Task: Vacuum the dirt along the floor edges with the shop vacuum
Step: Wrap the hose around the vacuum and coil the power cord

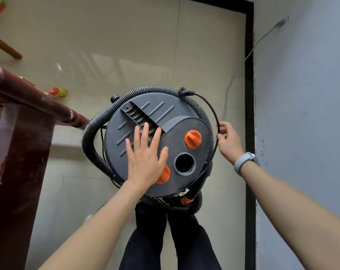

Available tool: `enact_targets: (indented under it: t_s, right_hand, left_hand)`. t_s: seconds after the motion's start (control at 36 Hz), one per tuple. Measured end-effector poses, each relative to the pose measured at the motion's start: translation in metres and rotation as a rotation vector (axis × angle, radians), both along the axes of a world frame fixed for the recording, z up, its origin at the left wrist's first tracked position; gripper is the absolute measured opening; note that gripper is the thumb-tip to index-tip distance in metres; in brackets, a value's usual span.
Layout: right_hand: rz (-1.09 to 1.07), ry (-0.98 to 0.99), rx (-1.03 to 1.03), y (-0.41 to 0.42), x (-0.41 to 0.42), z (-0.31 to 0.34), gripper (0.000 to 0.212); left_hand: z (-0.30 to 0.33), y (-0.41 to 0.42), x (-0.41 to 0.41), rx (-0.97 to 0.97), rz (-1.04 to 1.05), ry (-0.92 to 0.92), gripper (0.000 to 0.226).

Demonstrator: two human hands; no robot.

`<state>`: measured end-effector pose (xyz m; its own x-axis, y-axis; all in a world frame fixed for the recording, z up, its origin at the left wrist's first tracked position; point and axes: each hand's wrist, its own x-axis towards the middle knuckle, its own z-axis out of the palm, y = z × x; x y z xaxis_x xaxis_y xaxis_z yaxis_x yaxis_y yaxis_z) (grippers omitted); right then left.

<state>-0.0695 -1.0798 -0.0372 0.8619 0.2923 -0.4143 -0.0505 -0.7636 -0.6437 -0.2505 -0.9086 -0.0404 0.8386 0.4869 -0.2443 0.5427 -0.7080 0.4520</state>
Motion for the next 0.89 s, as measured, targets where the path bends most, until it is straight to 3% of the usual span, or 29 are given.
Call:
enact_targets:
  t_s: [0.17,0.28,0.56,0.61,0.72,0.81,0.89]
  right_hand:
    - [0.220,0.127,-0.260,-0.011,0.020,-0.034,0.066]
    - [0.366,0.159,-0.307,-0.008,0.033,-0.059,0.066]
    - [0.419,0.227,-0.208,-0.012,0.045,-0.056,0.057]
    - [0.439,0.174,-0.143,-0.009,0.046,-0.047,0.056]
    - [0.482,-0.109,0.091,0.005,0.034,-0.019,0.057]
    - [0.736,-0.329,0.120,0.014,0.016,-0.006,0.067]
    - [0.992,-0.431,0.036,0.021,-0.003,-0.003,0.072]
  left_hand:
    - [-0.013,-0.008,-0.001,0.049,0.084,0.021,0.061]
    - [-0.015,-0.010,0.000,0.069,0.104,0.013,0.060]
    - [-0.015,-0.011,-0.002,0.138,0.118,0.063,0.066]
    - [-0.013,-0.014,-0.002,0.138,0.135,0.067,0.068]
    - [-0.006,-0.032,-0.009,0.063,0.294,0.046,0.076]
    - [-0.003,-0.054,-0.021,0.033,0.358,0.054,0.084]
    - [-0.006,-0.066,-0.029,0.020,0.357,0.105,0.099]
